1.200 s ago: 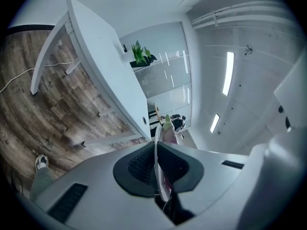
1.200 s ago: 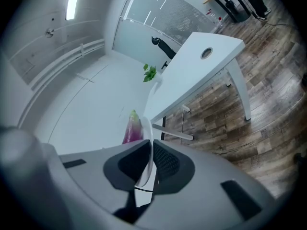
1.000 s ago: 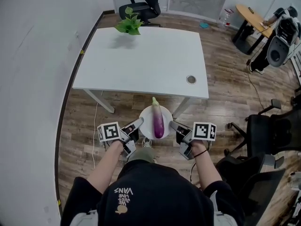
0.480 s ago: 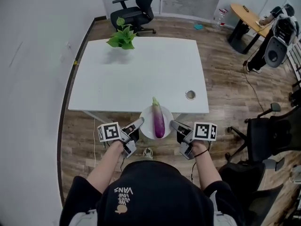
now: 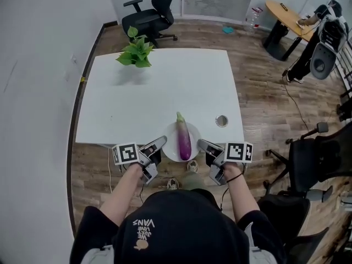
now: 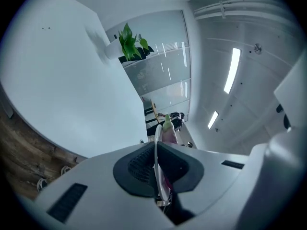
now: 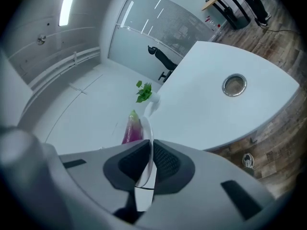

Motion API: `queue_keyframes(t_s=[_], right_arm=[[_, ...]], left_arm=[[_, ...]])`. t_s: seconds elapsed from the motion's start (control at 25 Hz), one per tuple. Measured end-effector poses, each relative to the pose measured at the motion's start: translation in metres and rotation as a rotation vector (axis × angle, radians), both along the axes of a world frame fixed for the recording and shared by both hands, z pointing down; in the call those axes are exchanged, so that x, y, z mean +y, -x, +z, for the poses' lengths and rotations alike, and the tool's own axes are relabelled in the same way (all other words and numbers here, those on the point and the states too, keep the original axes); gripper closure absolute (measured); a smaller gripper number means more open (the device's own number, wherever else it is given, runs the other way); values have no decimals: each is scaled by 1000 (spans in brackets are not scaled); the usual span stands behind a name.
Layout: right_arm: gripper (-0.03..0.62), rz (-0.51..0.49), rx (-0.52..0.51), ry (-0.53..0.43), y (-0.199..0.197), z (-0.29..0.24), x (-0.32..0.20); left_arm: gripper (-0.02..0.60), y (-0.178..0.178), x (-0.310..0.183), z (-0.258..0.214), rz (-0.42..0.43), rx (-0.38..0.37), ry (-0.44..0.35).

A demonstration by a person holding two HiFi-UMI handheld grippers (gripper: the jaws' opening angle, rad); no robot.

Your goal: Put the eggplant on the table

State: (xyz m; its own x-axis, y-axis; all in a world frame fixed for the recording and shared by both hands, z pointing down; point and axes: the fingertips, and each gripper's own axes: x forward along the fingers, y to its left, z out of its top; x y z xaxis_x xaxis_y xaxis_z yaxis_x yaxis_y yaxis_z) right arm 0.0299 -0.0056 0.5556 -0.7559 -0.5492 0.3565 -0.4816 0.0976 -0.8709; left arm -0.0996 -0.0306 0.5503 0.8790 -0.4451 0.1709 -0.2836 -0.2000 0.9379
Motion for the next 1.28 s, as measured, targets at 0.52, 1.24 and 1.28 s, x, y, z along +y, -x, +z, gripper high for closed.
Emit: queue_keyframes(t_s=[0.52, 1.24, 1.28], right_arm=[[559, -82, 20, -13, -42, -6, -101], [557, -133, 31, 7, -70, 12, -198], [557, -126, 24, 2, -69, 13, -203]], left_arm=[[555, -41, -92, -5, -78, 14, -19], [555, -65, -186, 11, -141, -10, -48], [555, -65, -191, 9, -139, 12, -47]])
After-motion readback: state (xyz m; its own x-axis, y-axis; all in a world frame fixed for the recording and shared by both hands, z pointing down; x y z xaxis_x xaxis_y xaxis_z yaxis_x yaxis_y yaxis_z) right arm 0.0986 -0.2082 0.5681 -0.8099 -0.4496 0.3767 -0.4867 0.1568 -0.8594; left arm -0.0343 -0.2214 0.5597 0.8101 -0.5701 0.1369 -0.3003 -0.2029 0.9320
